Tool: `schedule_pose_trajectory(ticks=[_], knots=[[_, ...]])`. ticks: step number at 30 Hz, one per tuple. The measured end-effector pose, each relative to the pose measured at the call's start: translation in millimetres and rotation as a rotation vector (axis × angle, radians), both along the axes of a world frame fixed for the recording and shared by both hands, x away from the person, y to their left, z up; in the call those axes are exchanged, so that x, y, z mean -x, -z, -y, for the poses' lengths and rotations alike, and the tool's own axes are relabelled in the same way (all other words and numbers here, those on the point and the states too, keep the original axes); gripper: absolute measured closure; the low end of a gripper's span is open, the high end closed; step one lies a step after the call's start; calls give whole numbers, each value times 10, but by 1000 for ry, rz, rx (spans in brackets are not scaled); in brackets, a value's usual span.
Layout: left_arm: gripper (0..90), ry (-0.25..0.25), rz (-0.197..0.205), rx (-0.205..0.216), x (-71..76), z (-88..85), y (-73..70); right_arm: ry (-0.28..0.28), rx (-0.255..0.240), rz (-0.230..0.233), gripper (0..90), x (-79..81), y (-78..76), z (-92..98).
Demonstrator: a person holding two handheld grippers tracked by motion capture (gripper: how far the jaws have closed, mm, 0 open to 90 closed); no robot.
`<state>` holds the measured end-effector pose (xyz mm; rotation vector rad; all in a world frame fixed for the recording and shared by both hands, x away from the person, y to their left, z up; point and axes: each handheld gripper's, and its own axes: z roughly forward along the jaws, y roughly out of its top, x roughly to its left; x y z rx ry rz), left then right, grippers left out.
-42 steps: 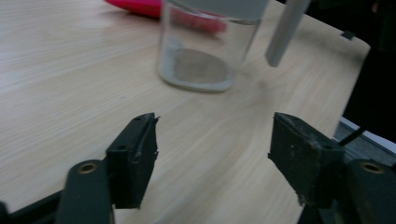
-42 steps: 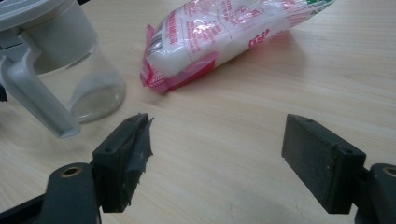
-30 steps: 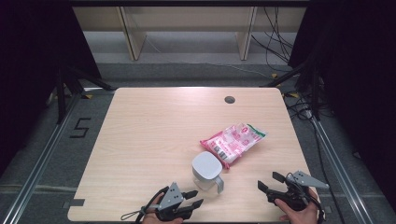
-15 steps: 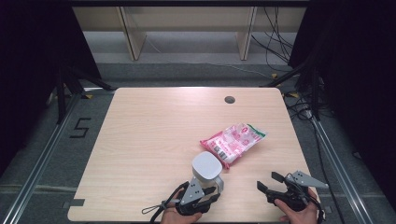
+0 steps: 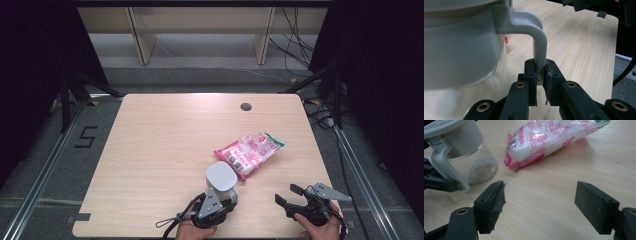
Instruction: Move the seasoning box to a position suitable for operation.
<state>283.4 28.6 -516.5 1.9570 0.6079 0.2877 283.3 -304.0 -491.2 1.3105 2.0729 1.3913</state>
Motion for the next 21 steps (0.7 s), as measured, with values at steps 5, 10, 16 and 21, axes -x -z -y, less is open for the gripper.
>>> schedule_pose_trajectory(ticks=[5,10,16,21], knots=[[825,12,-3,16,19,-251,0,1,-5,-8,248,3,4,5],[833,27,11,9,-14,-491,3,-3,-13,-18,248,11,3,6],[839,-24,23,10,-69,-787,-53,-5,-19,-26,248,5,10,0],[753,-81,20,42,-81,-920,-139,-5,-8,-29,248,1,15,-1]])
